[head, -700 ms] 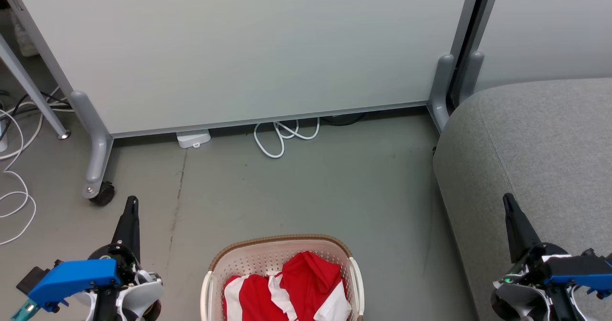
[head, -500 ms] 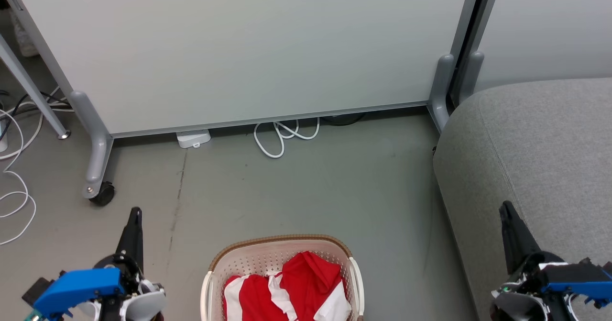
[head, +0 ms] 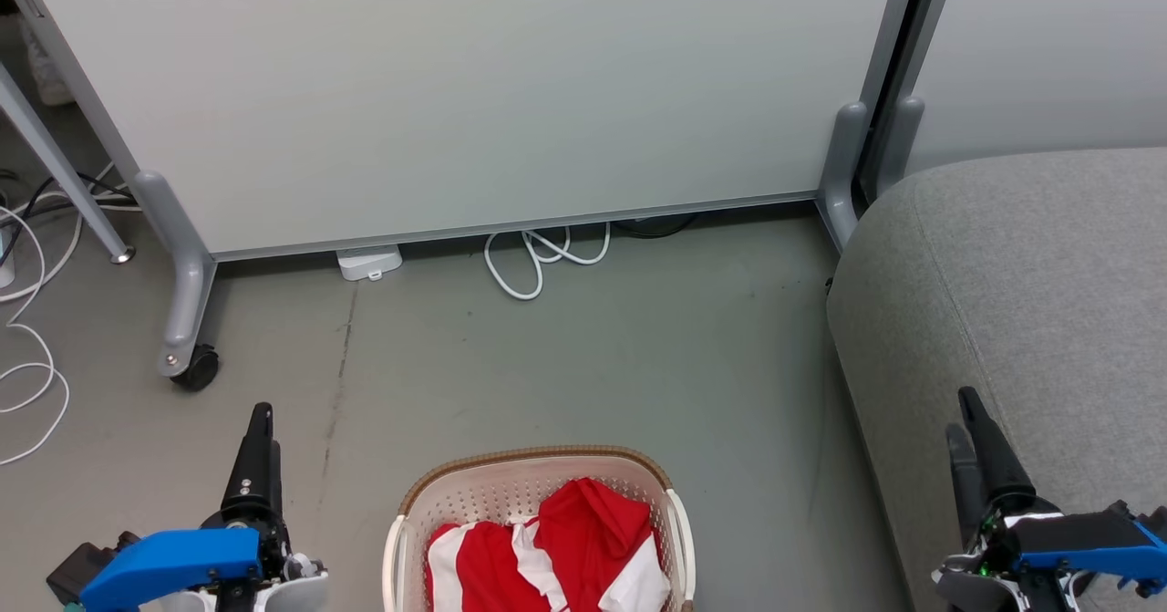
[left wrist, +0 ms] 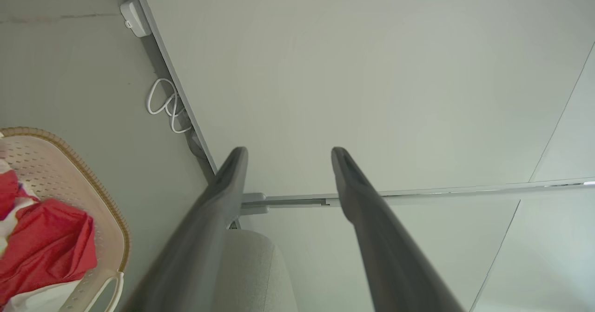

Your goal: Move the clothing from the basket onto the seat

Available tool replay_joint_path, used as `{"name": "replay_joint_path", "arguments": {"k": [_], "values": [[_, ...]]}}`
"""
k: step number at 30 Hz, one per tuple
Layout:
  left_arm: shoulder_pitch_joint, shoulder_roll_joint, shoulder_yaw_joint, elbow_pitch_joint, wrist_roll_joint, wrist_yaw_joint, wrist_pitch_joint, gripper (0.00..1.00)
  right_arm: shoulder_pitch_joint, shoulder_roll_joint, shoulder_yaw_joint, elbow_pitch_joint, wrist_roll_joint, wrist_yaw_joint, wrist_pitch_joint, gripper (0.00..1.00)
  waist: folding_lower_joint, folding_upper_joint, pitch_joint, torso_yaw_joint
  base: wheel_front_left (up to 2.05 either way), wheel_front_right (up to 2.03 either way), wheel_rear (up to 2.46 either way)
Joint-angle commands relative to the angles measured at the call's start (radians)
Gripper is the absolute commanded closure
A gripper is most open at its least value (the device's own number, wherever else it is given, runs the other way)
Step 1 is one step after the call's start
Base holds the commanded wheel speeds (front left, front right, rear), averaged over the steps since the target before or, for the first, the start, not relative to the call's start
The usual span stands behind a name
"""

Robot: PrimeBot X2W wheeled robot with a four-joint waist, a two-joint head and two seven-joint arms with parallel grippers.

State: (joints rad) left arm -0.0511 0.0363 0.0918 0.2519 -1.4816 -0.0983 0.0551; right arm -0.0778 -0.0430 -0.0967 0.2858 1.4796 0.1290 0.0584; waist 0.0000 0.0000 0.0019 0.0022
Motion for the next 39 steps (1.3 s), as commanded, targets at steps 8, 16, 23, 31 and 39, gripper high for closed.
{"name": "replay_joint_path", "arguments": {"k": [8, 16, 23, 31, 39], "values": [[-0.040, 0.009, -0.033, -0.057, 0.193, 0.006, -0.039, 0.00, -0.021, -0.017, 0.024, -0.042, -0.165, 0.001, -0.039, 0.00, 0.0000, 0.0000, 0.002, 0.002, 0.00, 0.00, 0.00], [-0.041, 0.010, -0.083, -0.069, 0.403, 0.039, -0.072, 0.00, -0.019, -0.023, 0.044, -0.067, -0.353, 0.001, -0.072, 0.00, 0.0000, 0.0000, 0.002, 0.003, 0.00, 0.00, 0.00], [-0.041, 0.015, -0.112, -0.068, 0.545, 0.067, -0.098, 0.00, -0.011, -0.024, 0.059, -0.072, -0.493, 0.001, -0.099, 0.00, 0.0000, 0.0000, 0.000, 0.005, 0.00, 0.00, 0.00], [-0.042, 0.027, -0.157, -0.058, 0.671, 0.090, -0.126, 0.00, -0.003, -0.027, 0.078, -0.057, -0.635, 0.001, -0.127, 0.00, 0.0000, 0.0000, -0.003, 0.010, 0.00, 0.00, 0.00], [-0.045, 0.037, -0.195, -0.045, 0.776, 0.112, -0.152, 0.00, 0.000, -0.024, 0.092, -0.043, -0.752, 0.001, -0.154, 0.00, 0.0000, 0.0000, -0.007, 0.016, 0.00, 0.00, 0.00]]}}
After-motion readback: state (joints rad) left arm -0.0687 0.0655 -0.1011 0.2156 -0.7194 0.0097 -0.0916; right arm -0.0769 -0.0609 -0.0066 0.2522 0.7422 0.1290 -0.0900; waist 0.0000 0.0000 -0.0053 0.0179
